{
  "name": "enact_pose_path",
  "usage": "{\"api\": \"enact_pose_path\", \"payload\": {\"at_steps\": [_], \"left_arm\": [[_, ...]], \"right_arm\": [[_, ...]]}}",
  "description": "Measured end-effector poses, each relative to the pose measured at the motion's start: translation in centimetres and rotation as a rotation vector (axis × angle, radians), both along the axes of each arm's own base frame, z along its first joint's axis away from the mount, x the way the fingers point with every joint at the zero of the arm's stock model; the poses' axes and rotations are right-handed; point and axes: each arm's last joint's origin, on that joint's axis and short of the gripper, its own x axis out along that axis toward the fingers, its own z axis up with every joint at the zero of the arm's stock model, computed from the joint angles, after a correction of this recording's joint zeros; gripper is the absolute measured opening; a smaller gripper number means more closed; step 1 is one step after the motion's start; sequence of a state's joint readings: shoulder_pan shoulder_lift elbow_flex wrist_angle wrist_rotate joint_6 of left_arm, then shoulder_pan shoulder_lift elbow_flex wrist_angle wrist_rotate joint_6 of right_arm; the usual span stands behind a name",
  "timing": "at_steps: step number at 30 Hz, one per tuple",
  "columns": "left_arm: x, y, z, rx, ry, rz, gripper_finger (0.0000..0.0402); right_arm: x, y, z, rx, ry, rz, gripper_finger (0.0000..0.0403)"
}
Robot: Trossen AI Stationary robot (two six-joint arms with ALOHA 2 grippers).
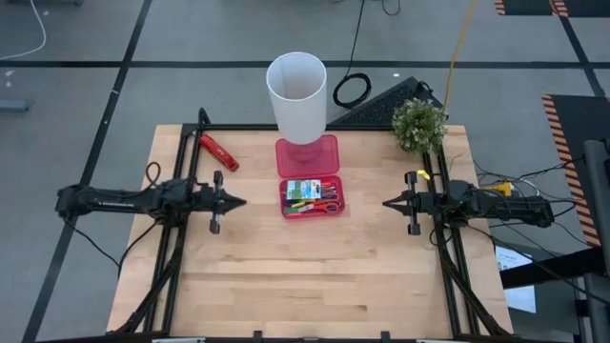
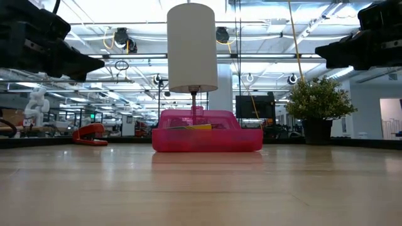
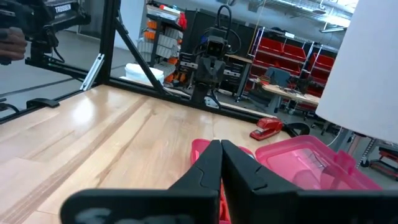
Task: Pack school essentials
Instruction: Return to Home Position
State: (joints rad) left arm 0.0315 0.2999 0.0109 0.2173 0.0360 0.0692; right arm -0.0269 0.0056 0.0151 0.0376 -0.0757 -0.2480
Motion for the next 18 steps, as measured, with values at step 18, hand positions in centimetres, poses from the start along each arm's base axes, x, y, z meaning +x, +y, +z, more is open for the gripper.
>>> {"api": "enact_pose_path", "payload": {"at_steps": [18], "left_arm": [[-1.7, 0.3, 0.3, 0.128, -0.054, 0.040, 0.0003]], "right_arm": [[0.0, 0.0, 0.0, 0.000, 0.001, 0.000, 0.0000]]}}
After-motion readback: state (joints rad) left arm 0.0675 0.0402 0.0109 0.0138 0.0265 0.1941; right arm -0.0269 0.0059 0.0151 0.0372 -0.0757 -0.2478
